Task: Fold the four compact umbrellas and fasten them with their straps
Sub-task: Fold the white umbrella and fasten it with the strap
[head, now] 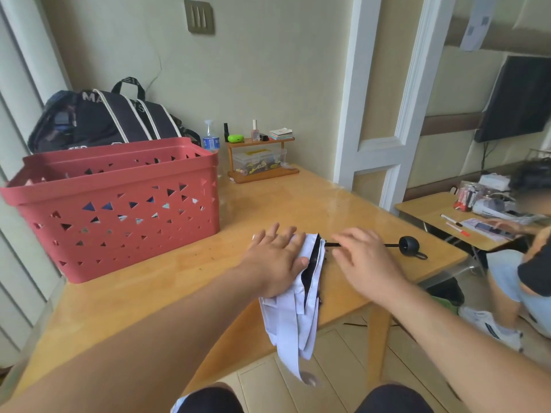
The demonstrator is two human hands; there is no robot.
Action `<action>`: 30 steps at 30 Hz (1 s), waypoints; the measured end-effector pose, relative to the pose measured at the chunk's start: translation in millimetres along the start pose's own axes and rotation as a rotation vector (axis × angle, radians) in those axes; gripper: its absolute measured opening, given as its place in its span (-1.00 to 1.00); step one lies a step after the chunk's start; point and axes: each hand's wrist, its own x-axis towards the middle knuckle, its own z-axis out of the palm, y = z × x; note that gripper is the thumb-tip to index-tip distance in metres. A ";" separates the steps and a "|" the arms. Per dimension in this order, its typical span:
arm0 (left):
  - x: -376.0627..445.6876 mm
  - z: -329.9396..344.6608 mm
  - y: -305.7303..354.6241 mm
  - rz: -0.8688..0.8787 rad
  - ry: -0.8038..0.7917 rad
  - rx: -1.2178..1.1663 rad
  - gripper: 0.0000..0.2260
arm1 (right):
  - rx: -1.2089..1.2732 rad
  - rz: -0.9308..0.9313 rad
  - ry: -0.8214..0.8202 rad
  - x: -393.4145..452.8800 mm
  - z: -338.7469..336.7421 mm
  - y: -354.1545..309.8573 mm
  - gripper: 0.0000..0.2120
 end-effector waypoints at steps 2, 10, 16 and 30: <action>-2.1 5.7 1.6 0.010 -0.003 0.048 -0.38 | -0.190 0.074 -0.161 24.0 3.4 21.9 -0.53; -3.6 10.0 11.2 0.039 -0.119 0.140 -0.27 | -0.071 0.082 -0.206 59.7 24.2 39.5 -0.72; -5.0 8.9 25.4 0.073 -0.255 0.108 -0.30 | -0.043 0.091 -0.142 65.6 34.6 43.6 -0.75; -13.0 10.8 17.3 0.164 -0.276 -0.077 -0.42 | 0.016 0.197 -0.160 86.3 29.4 23.9 -0.81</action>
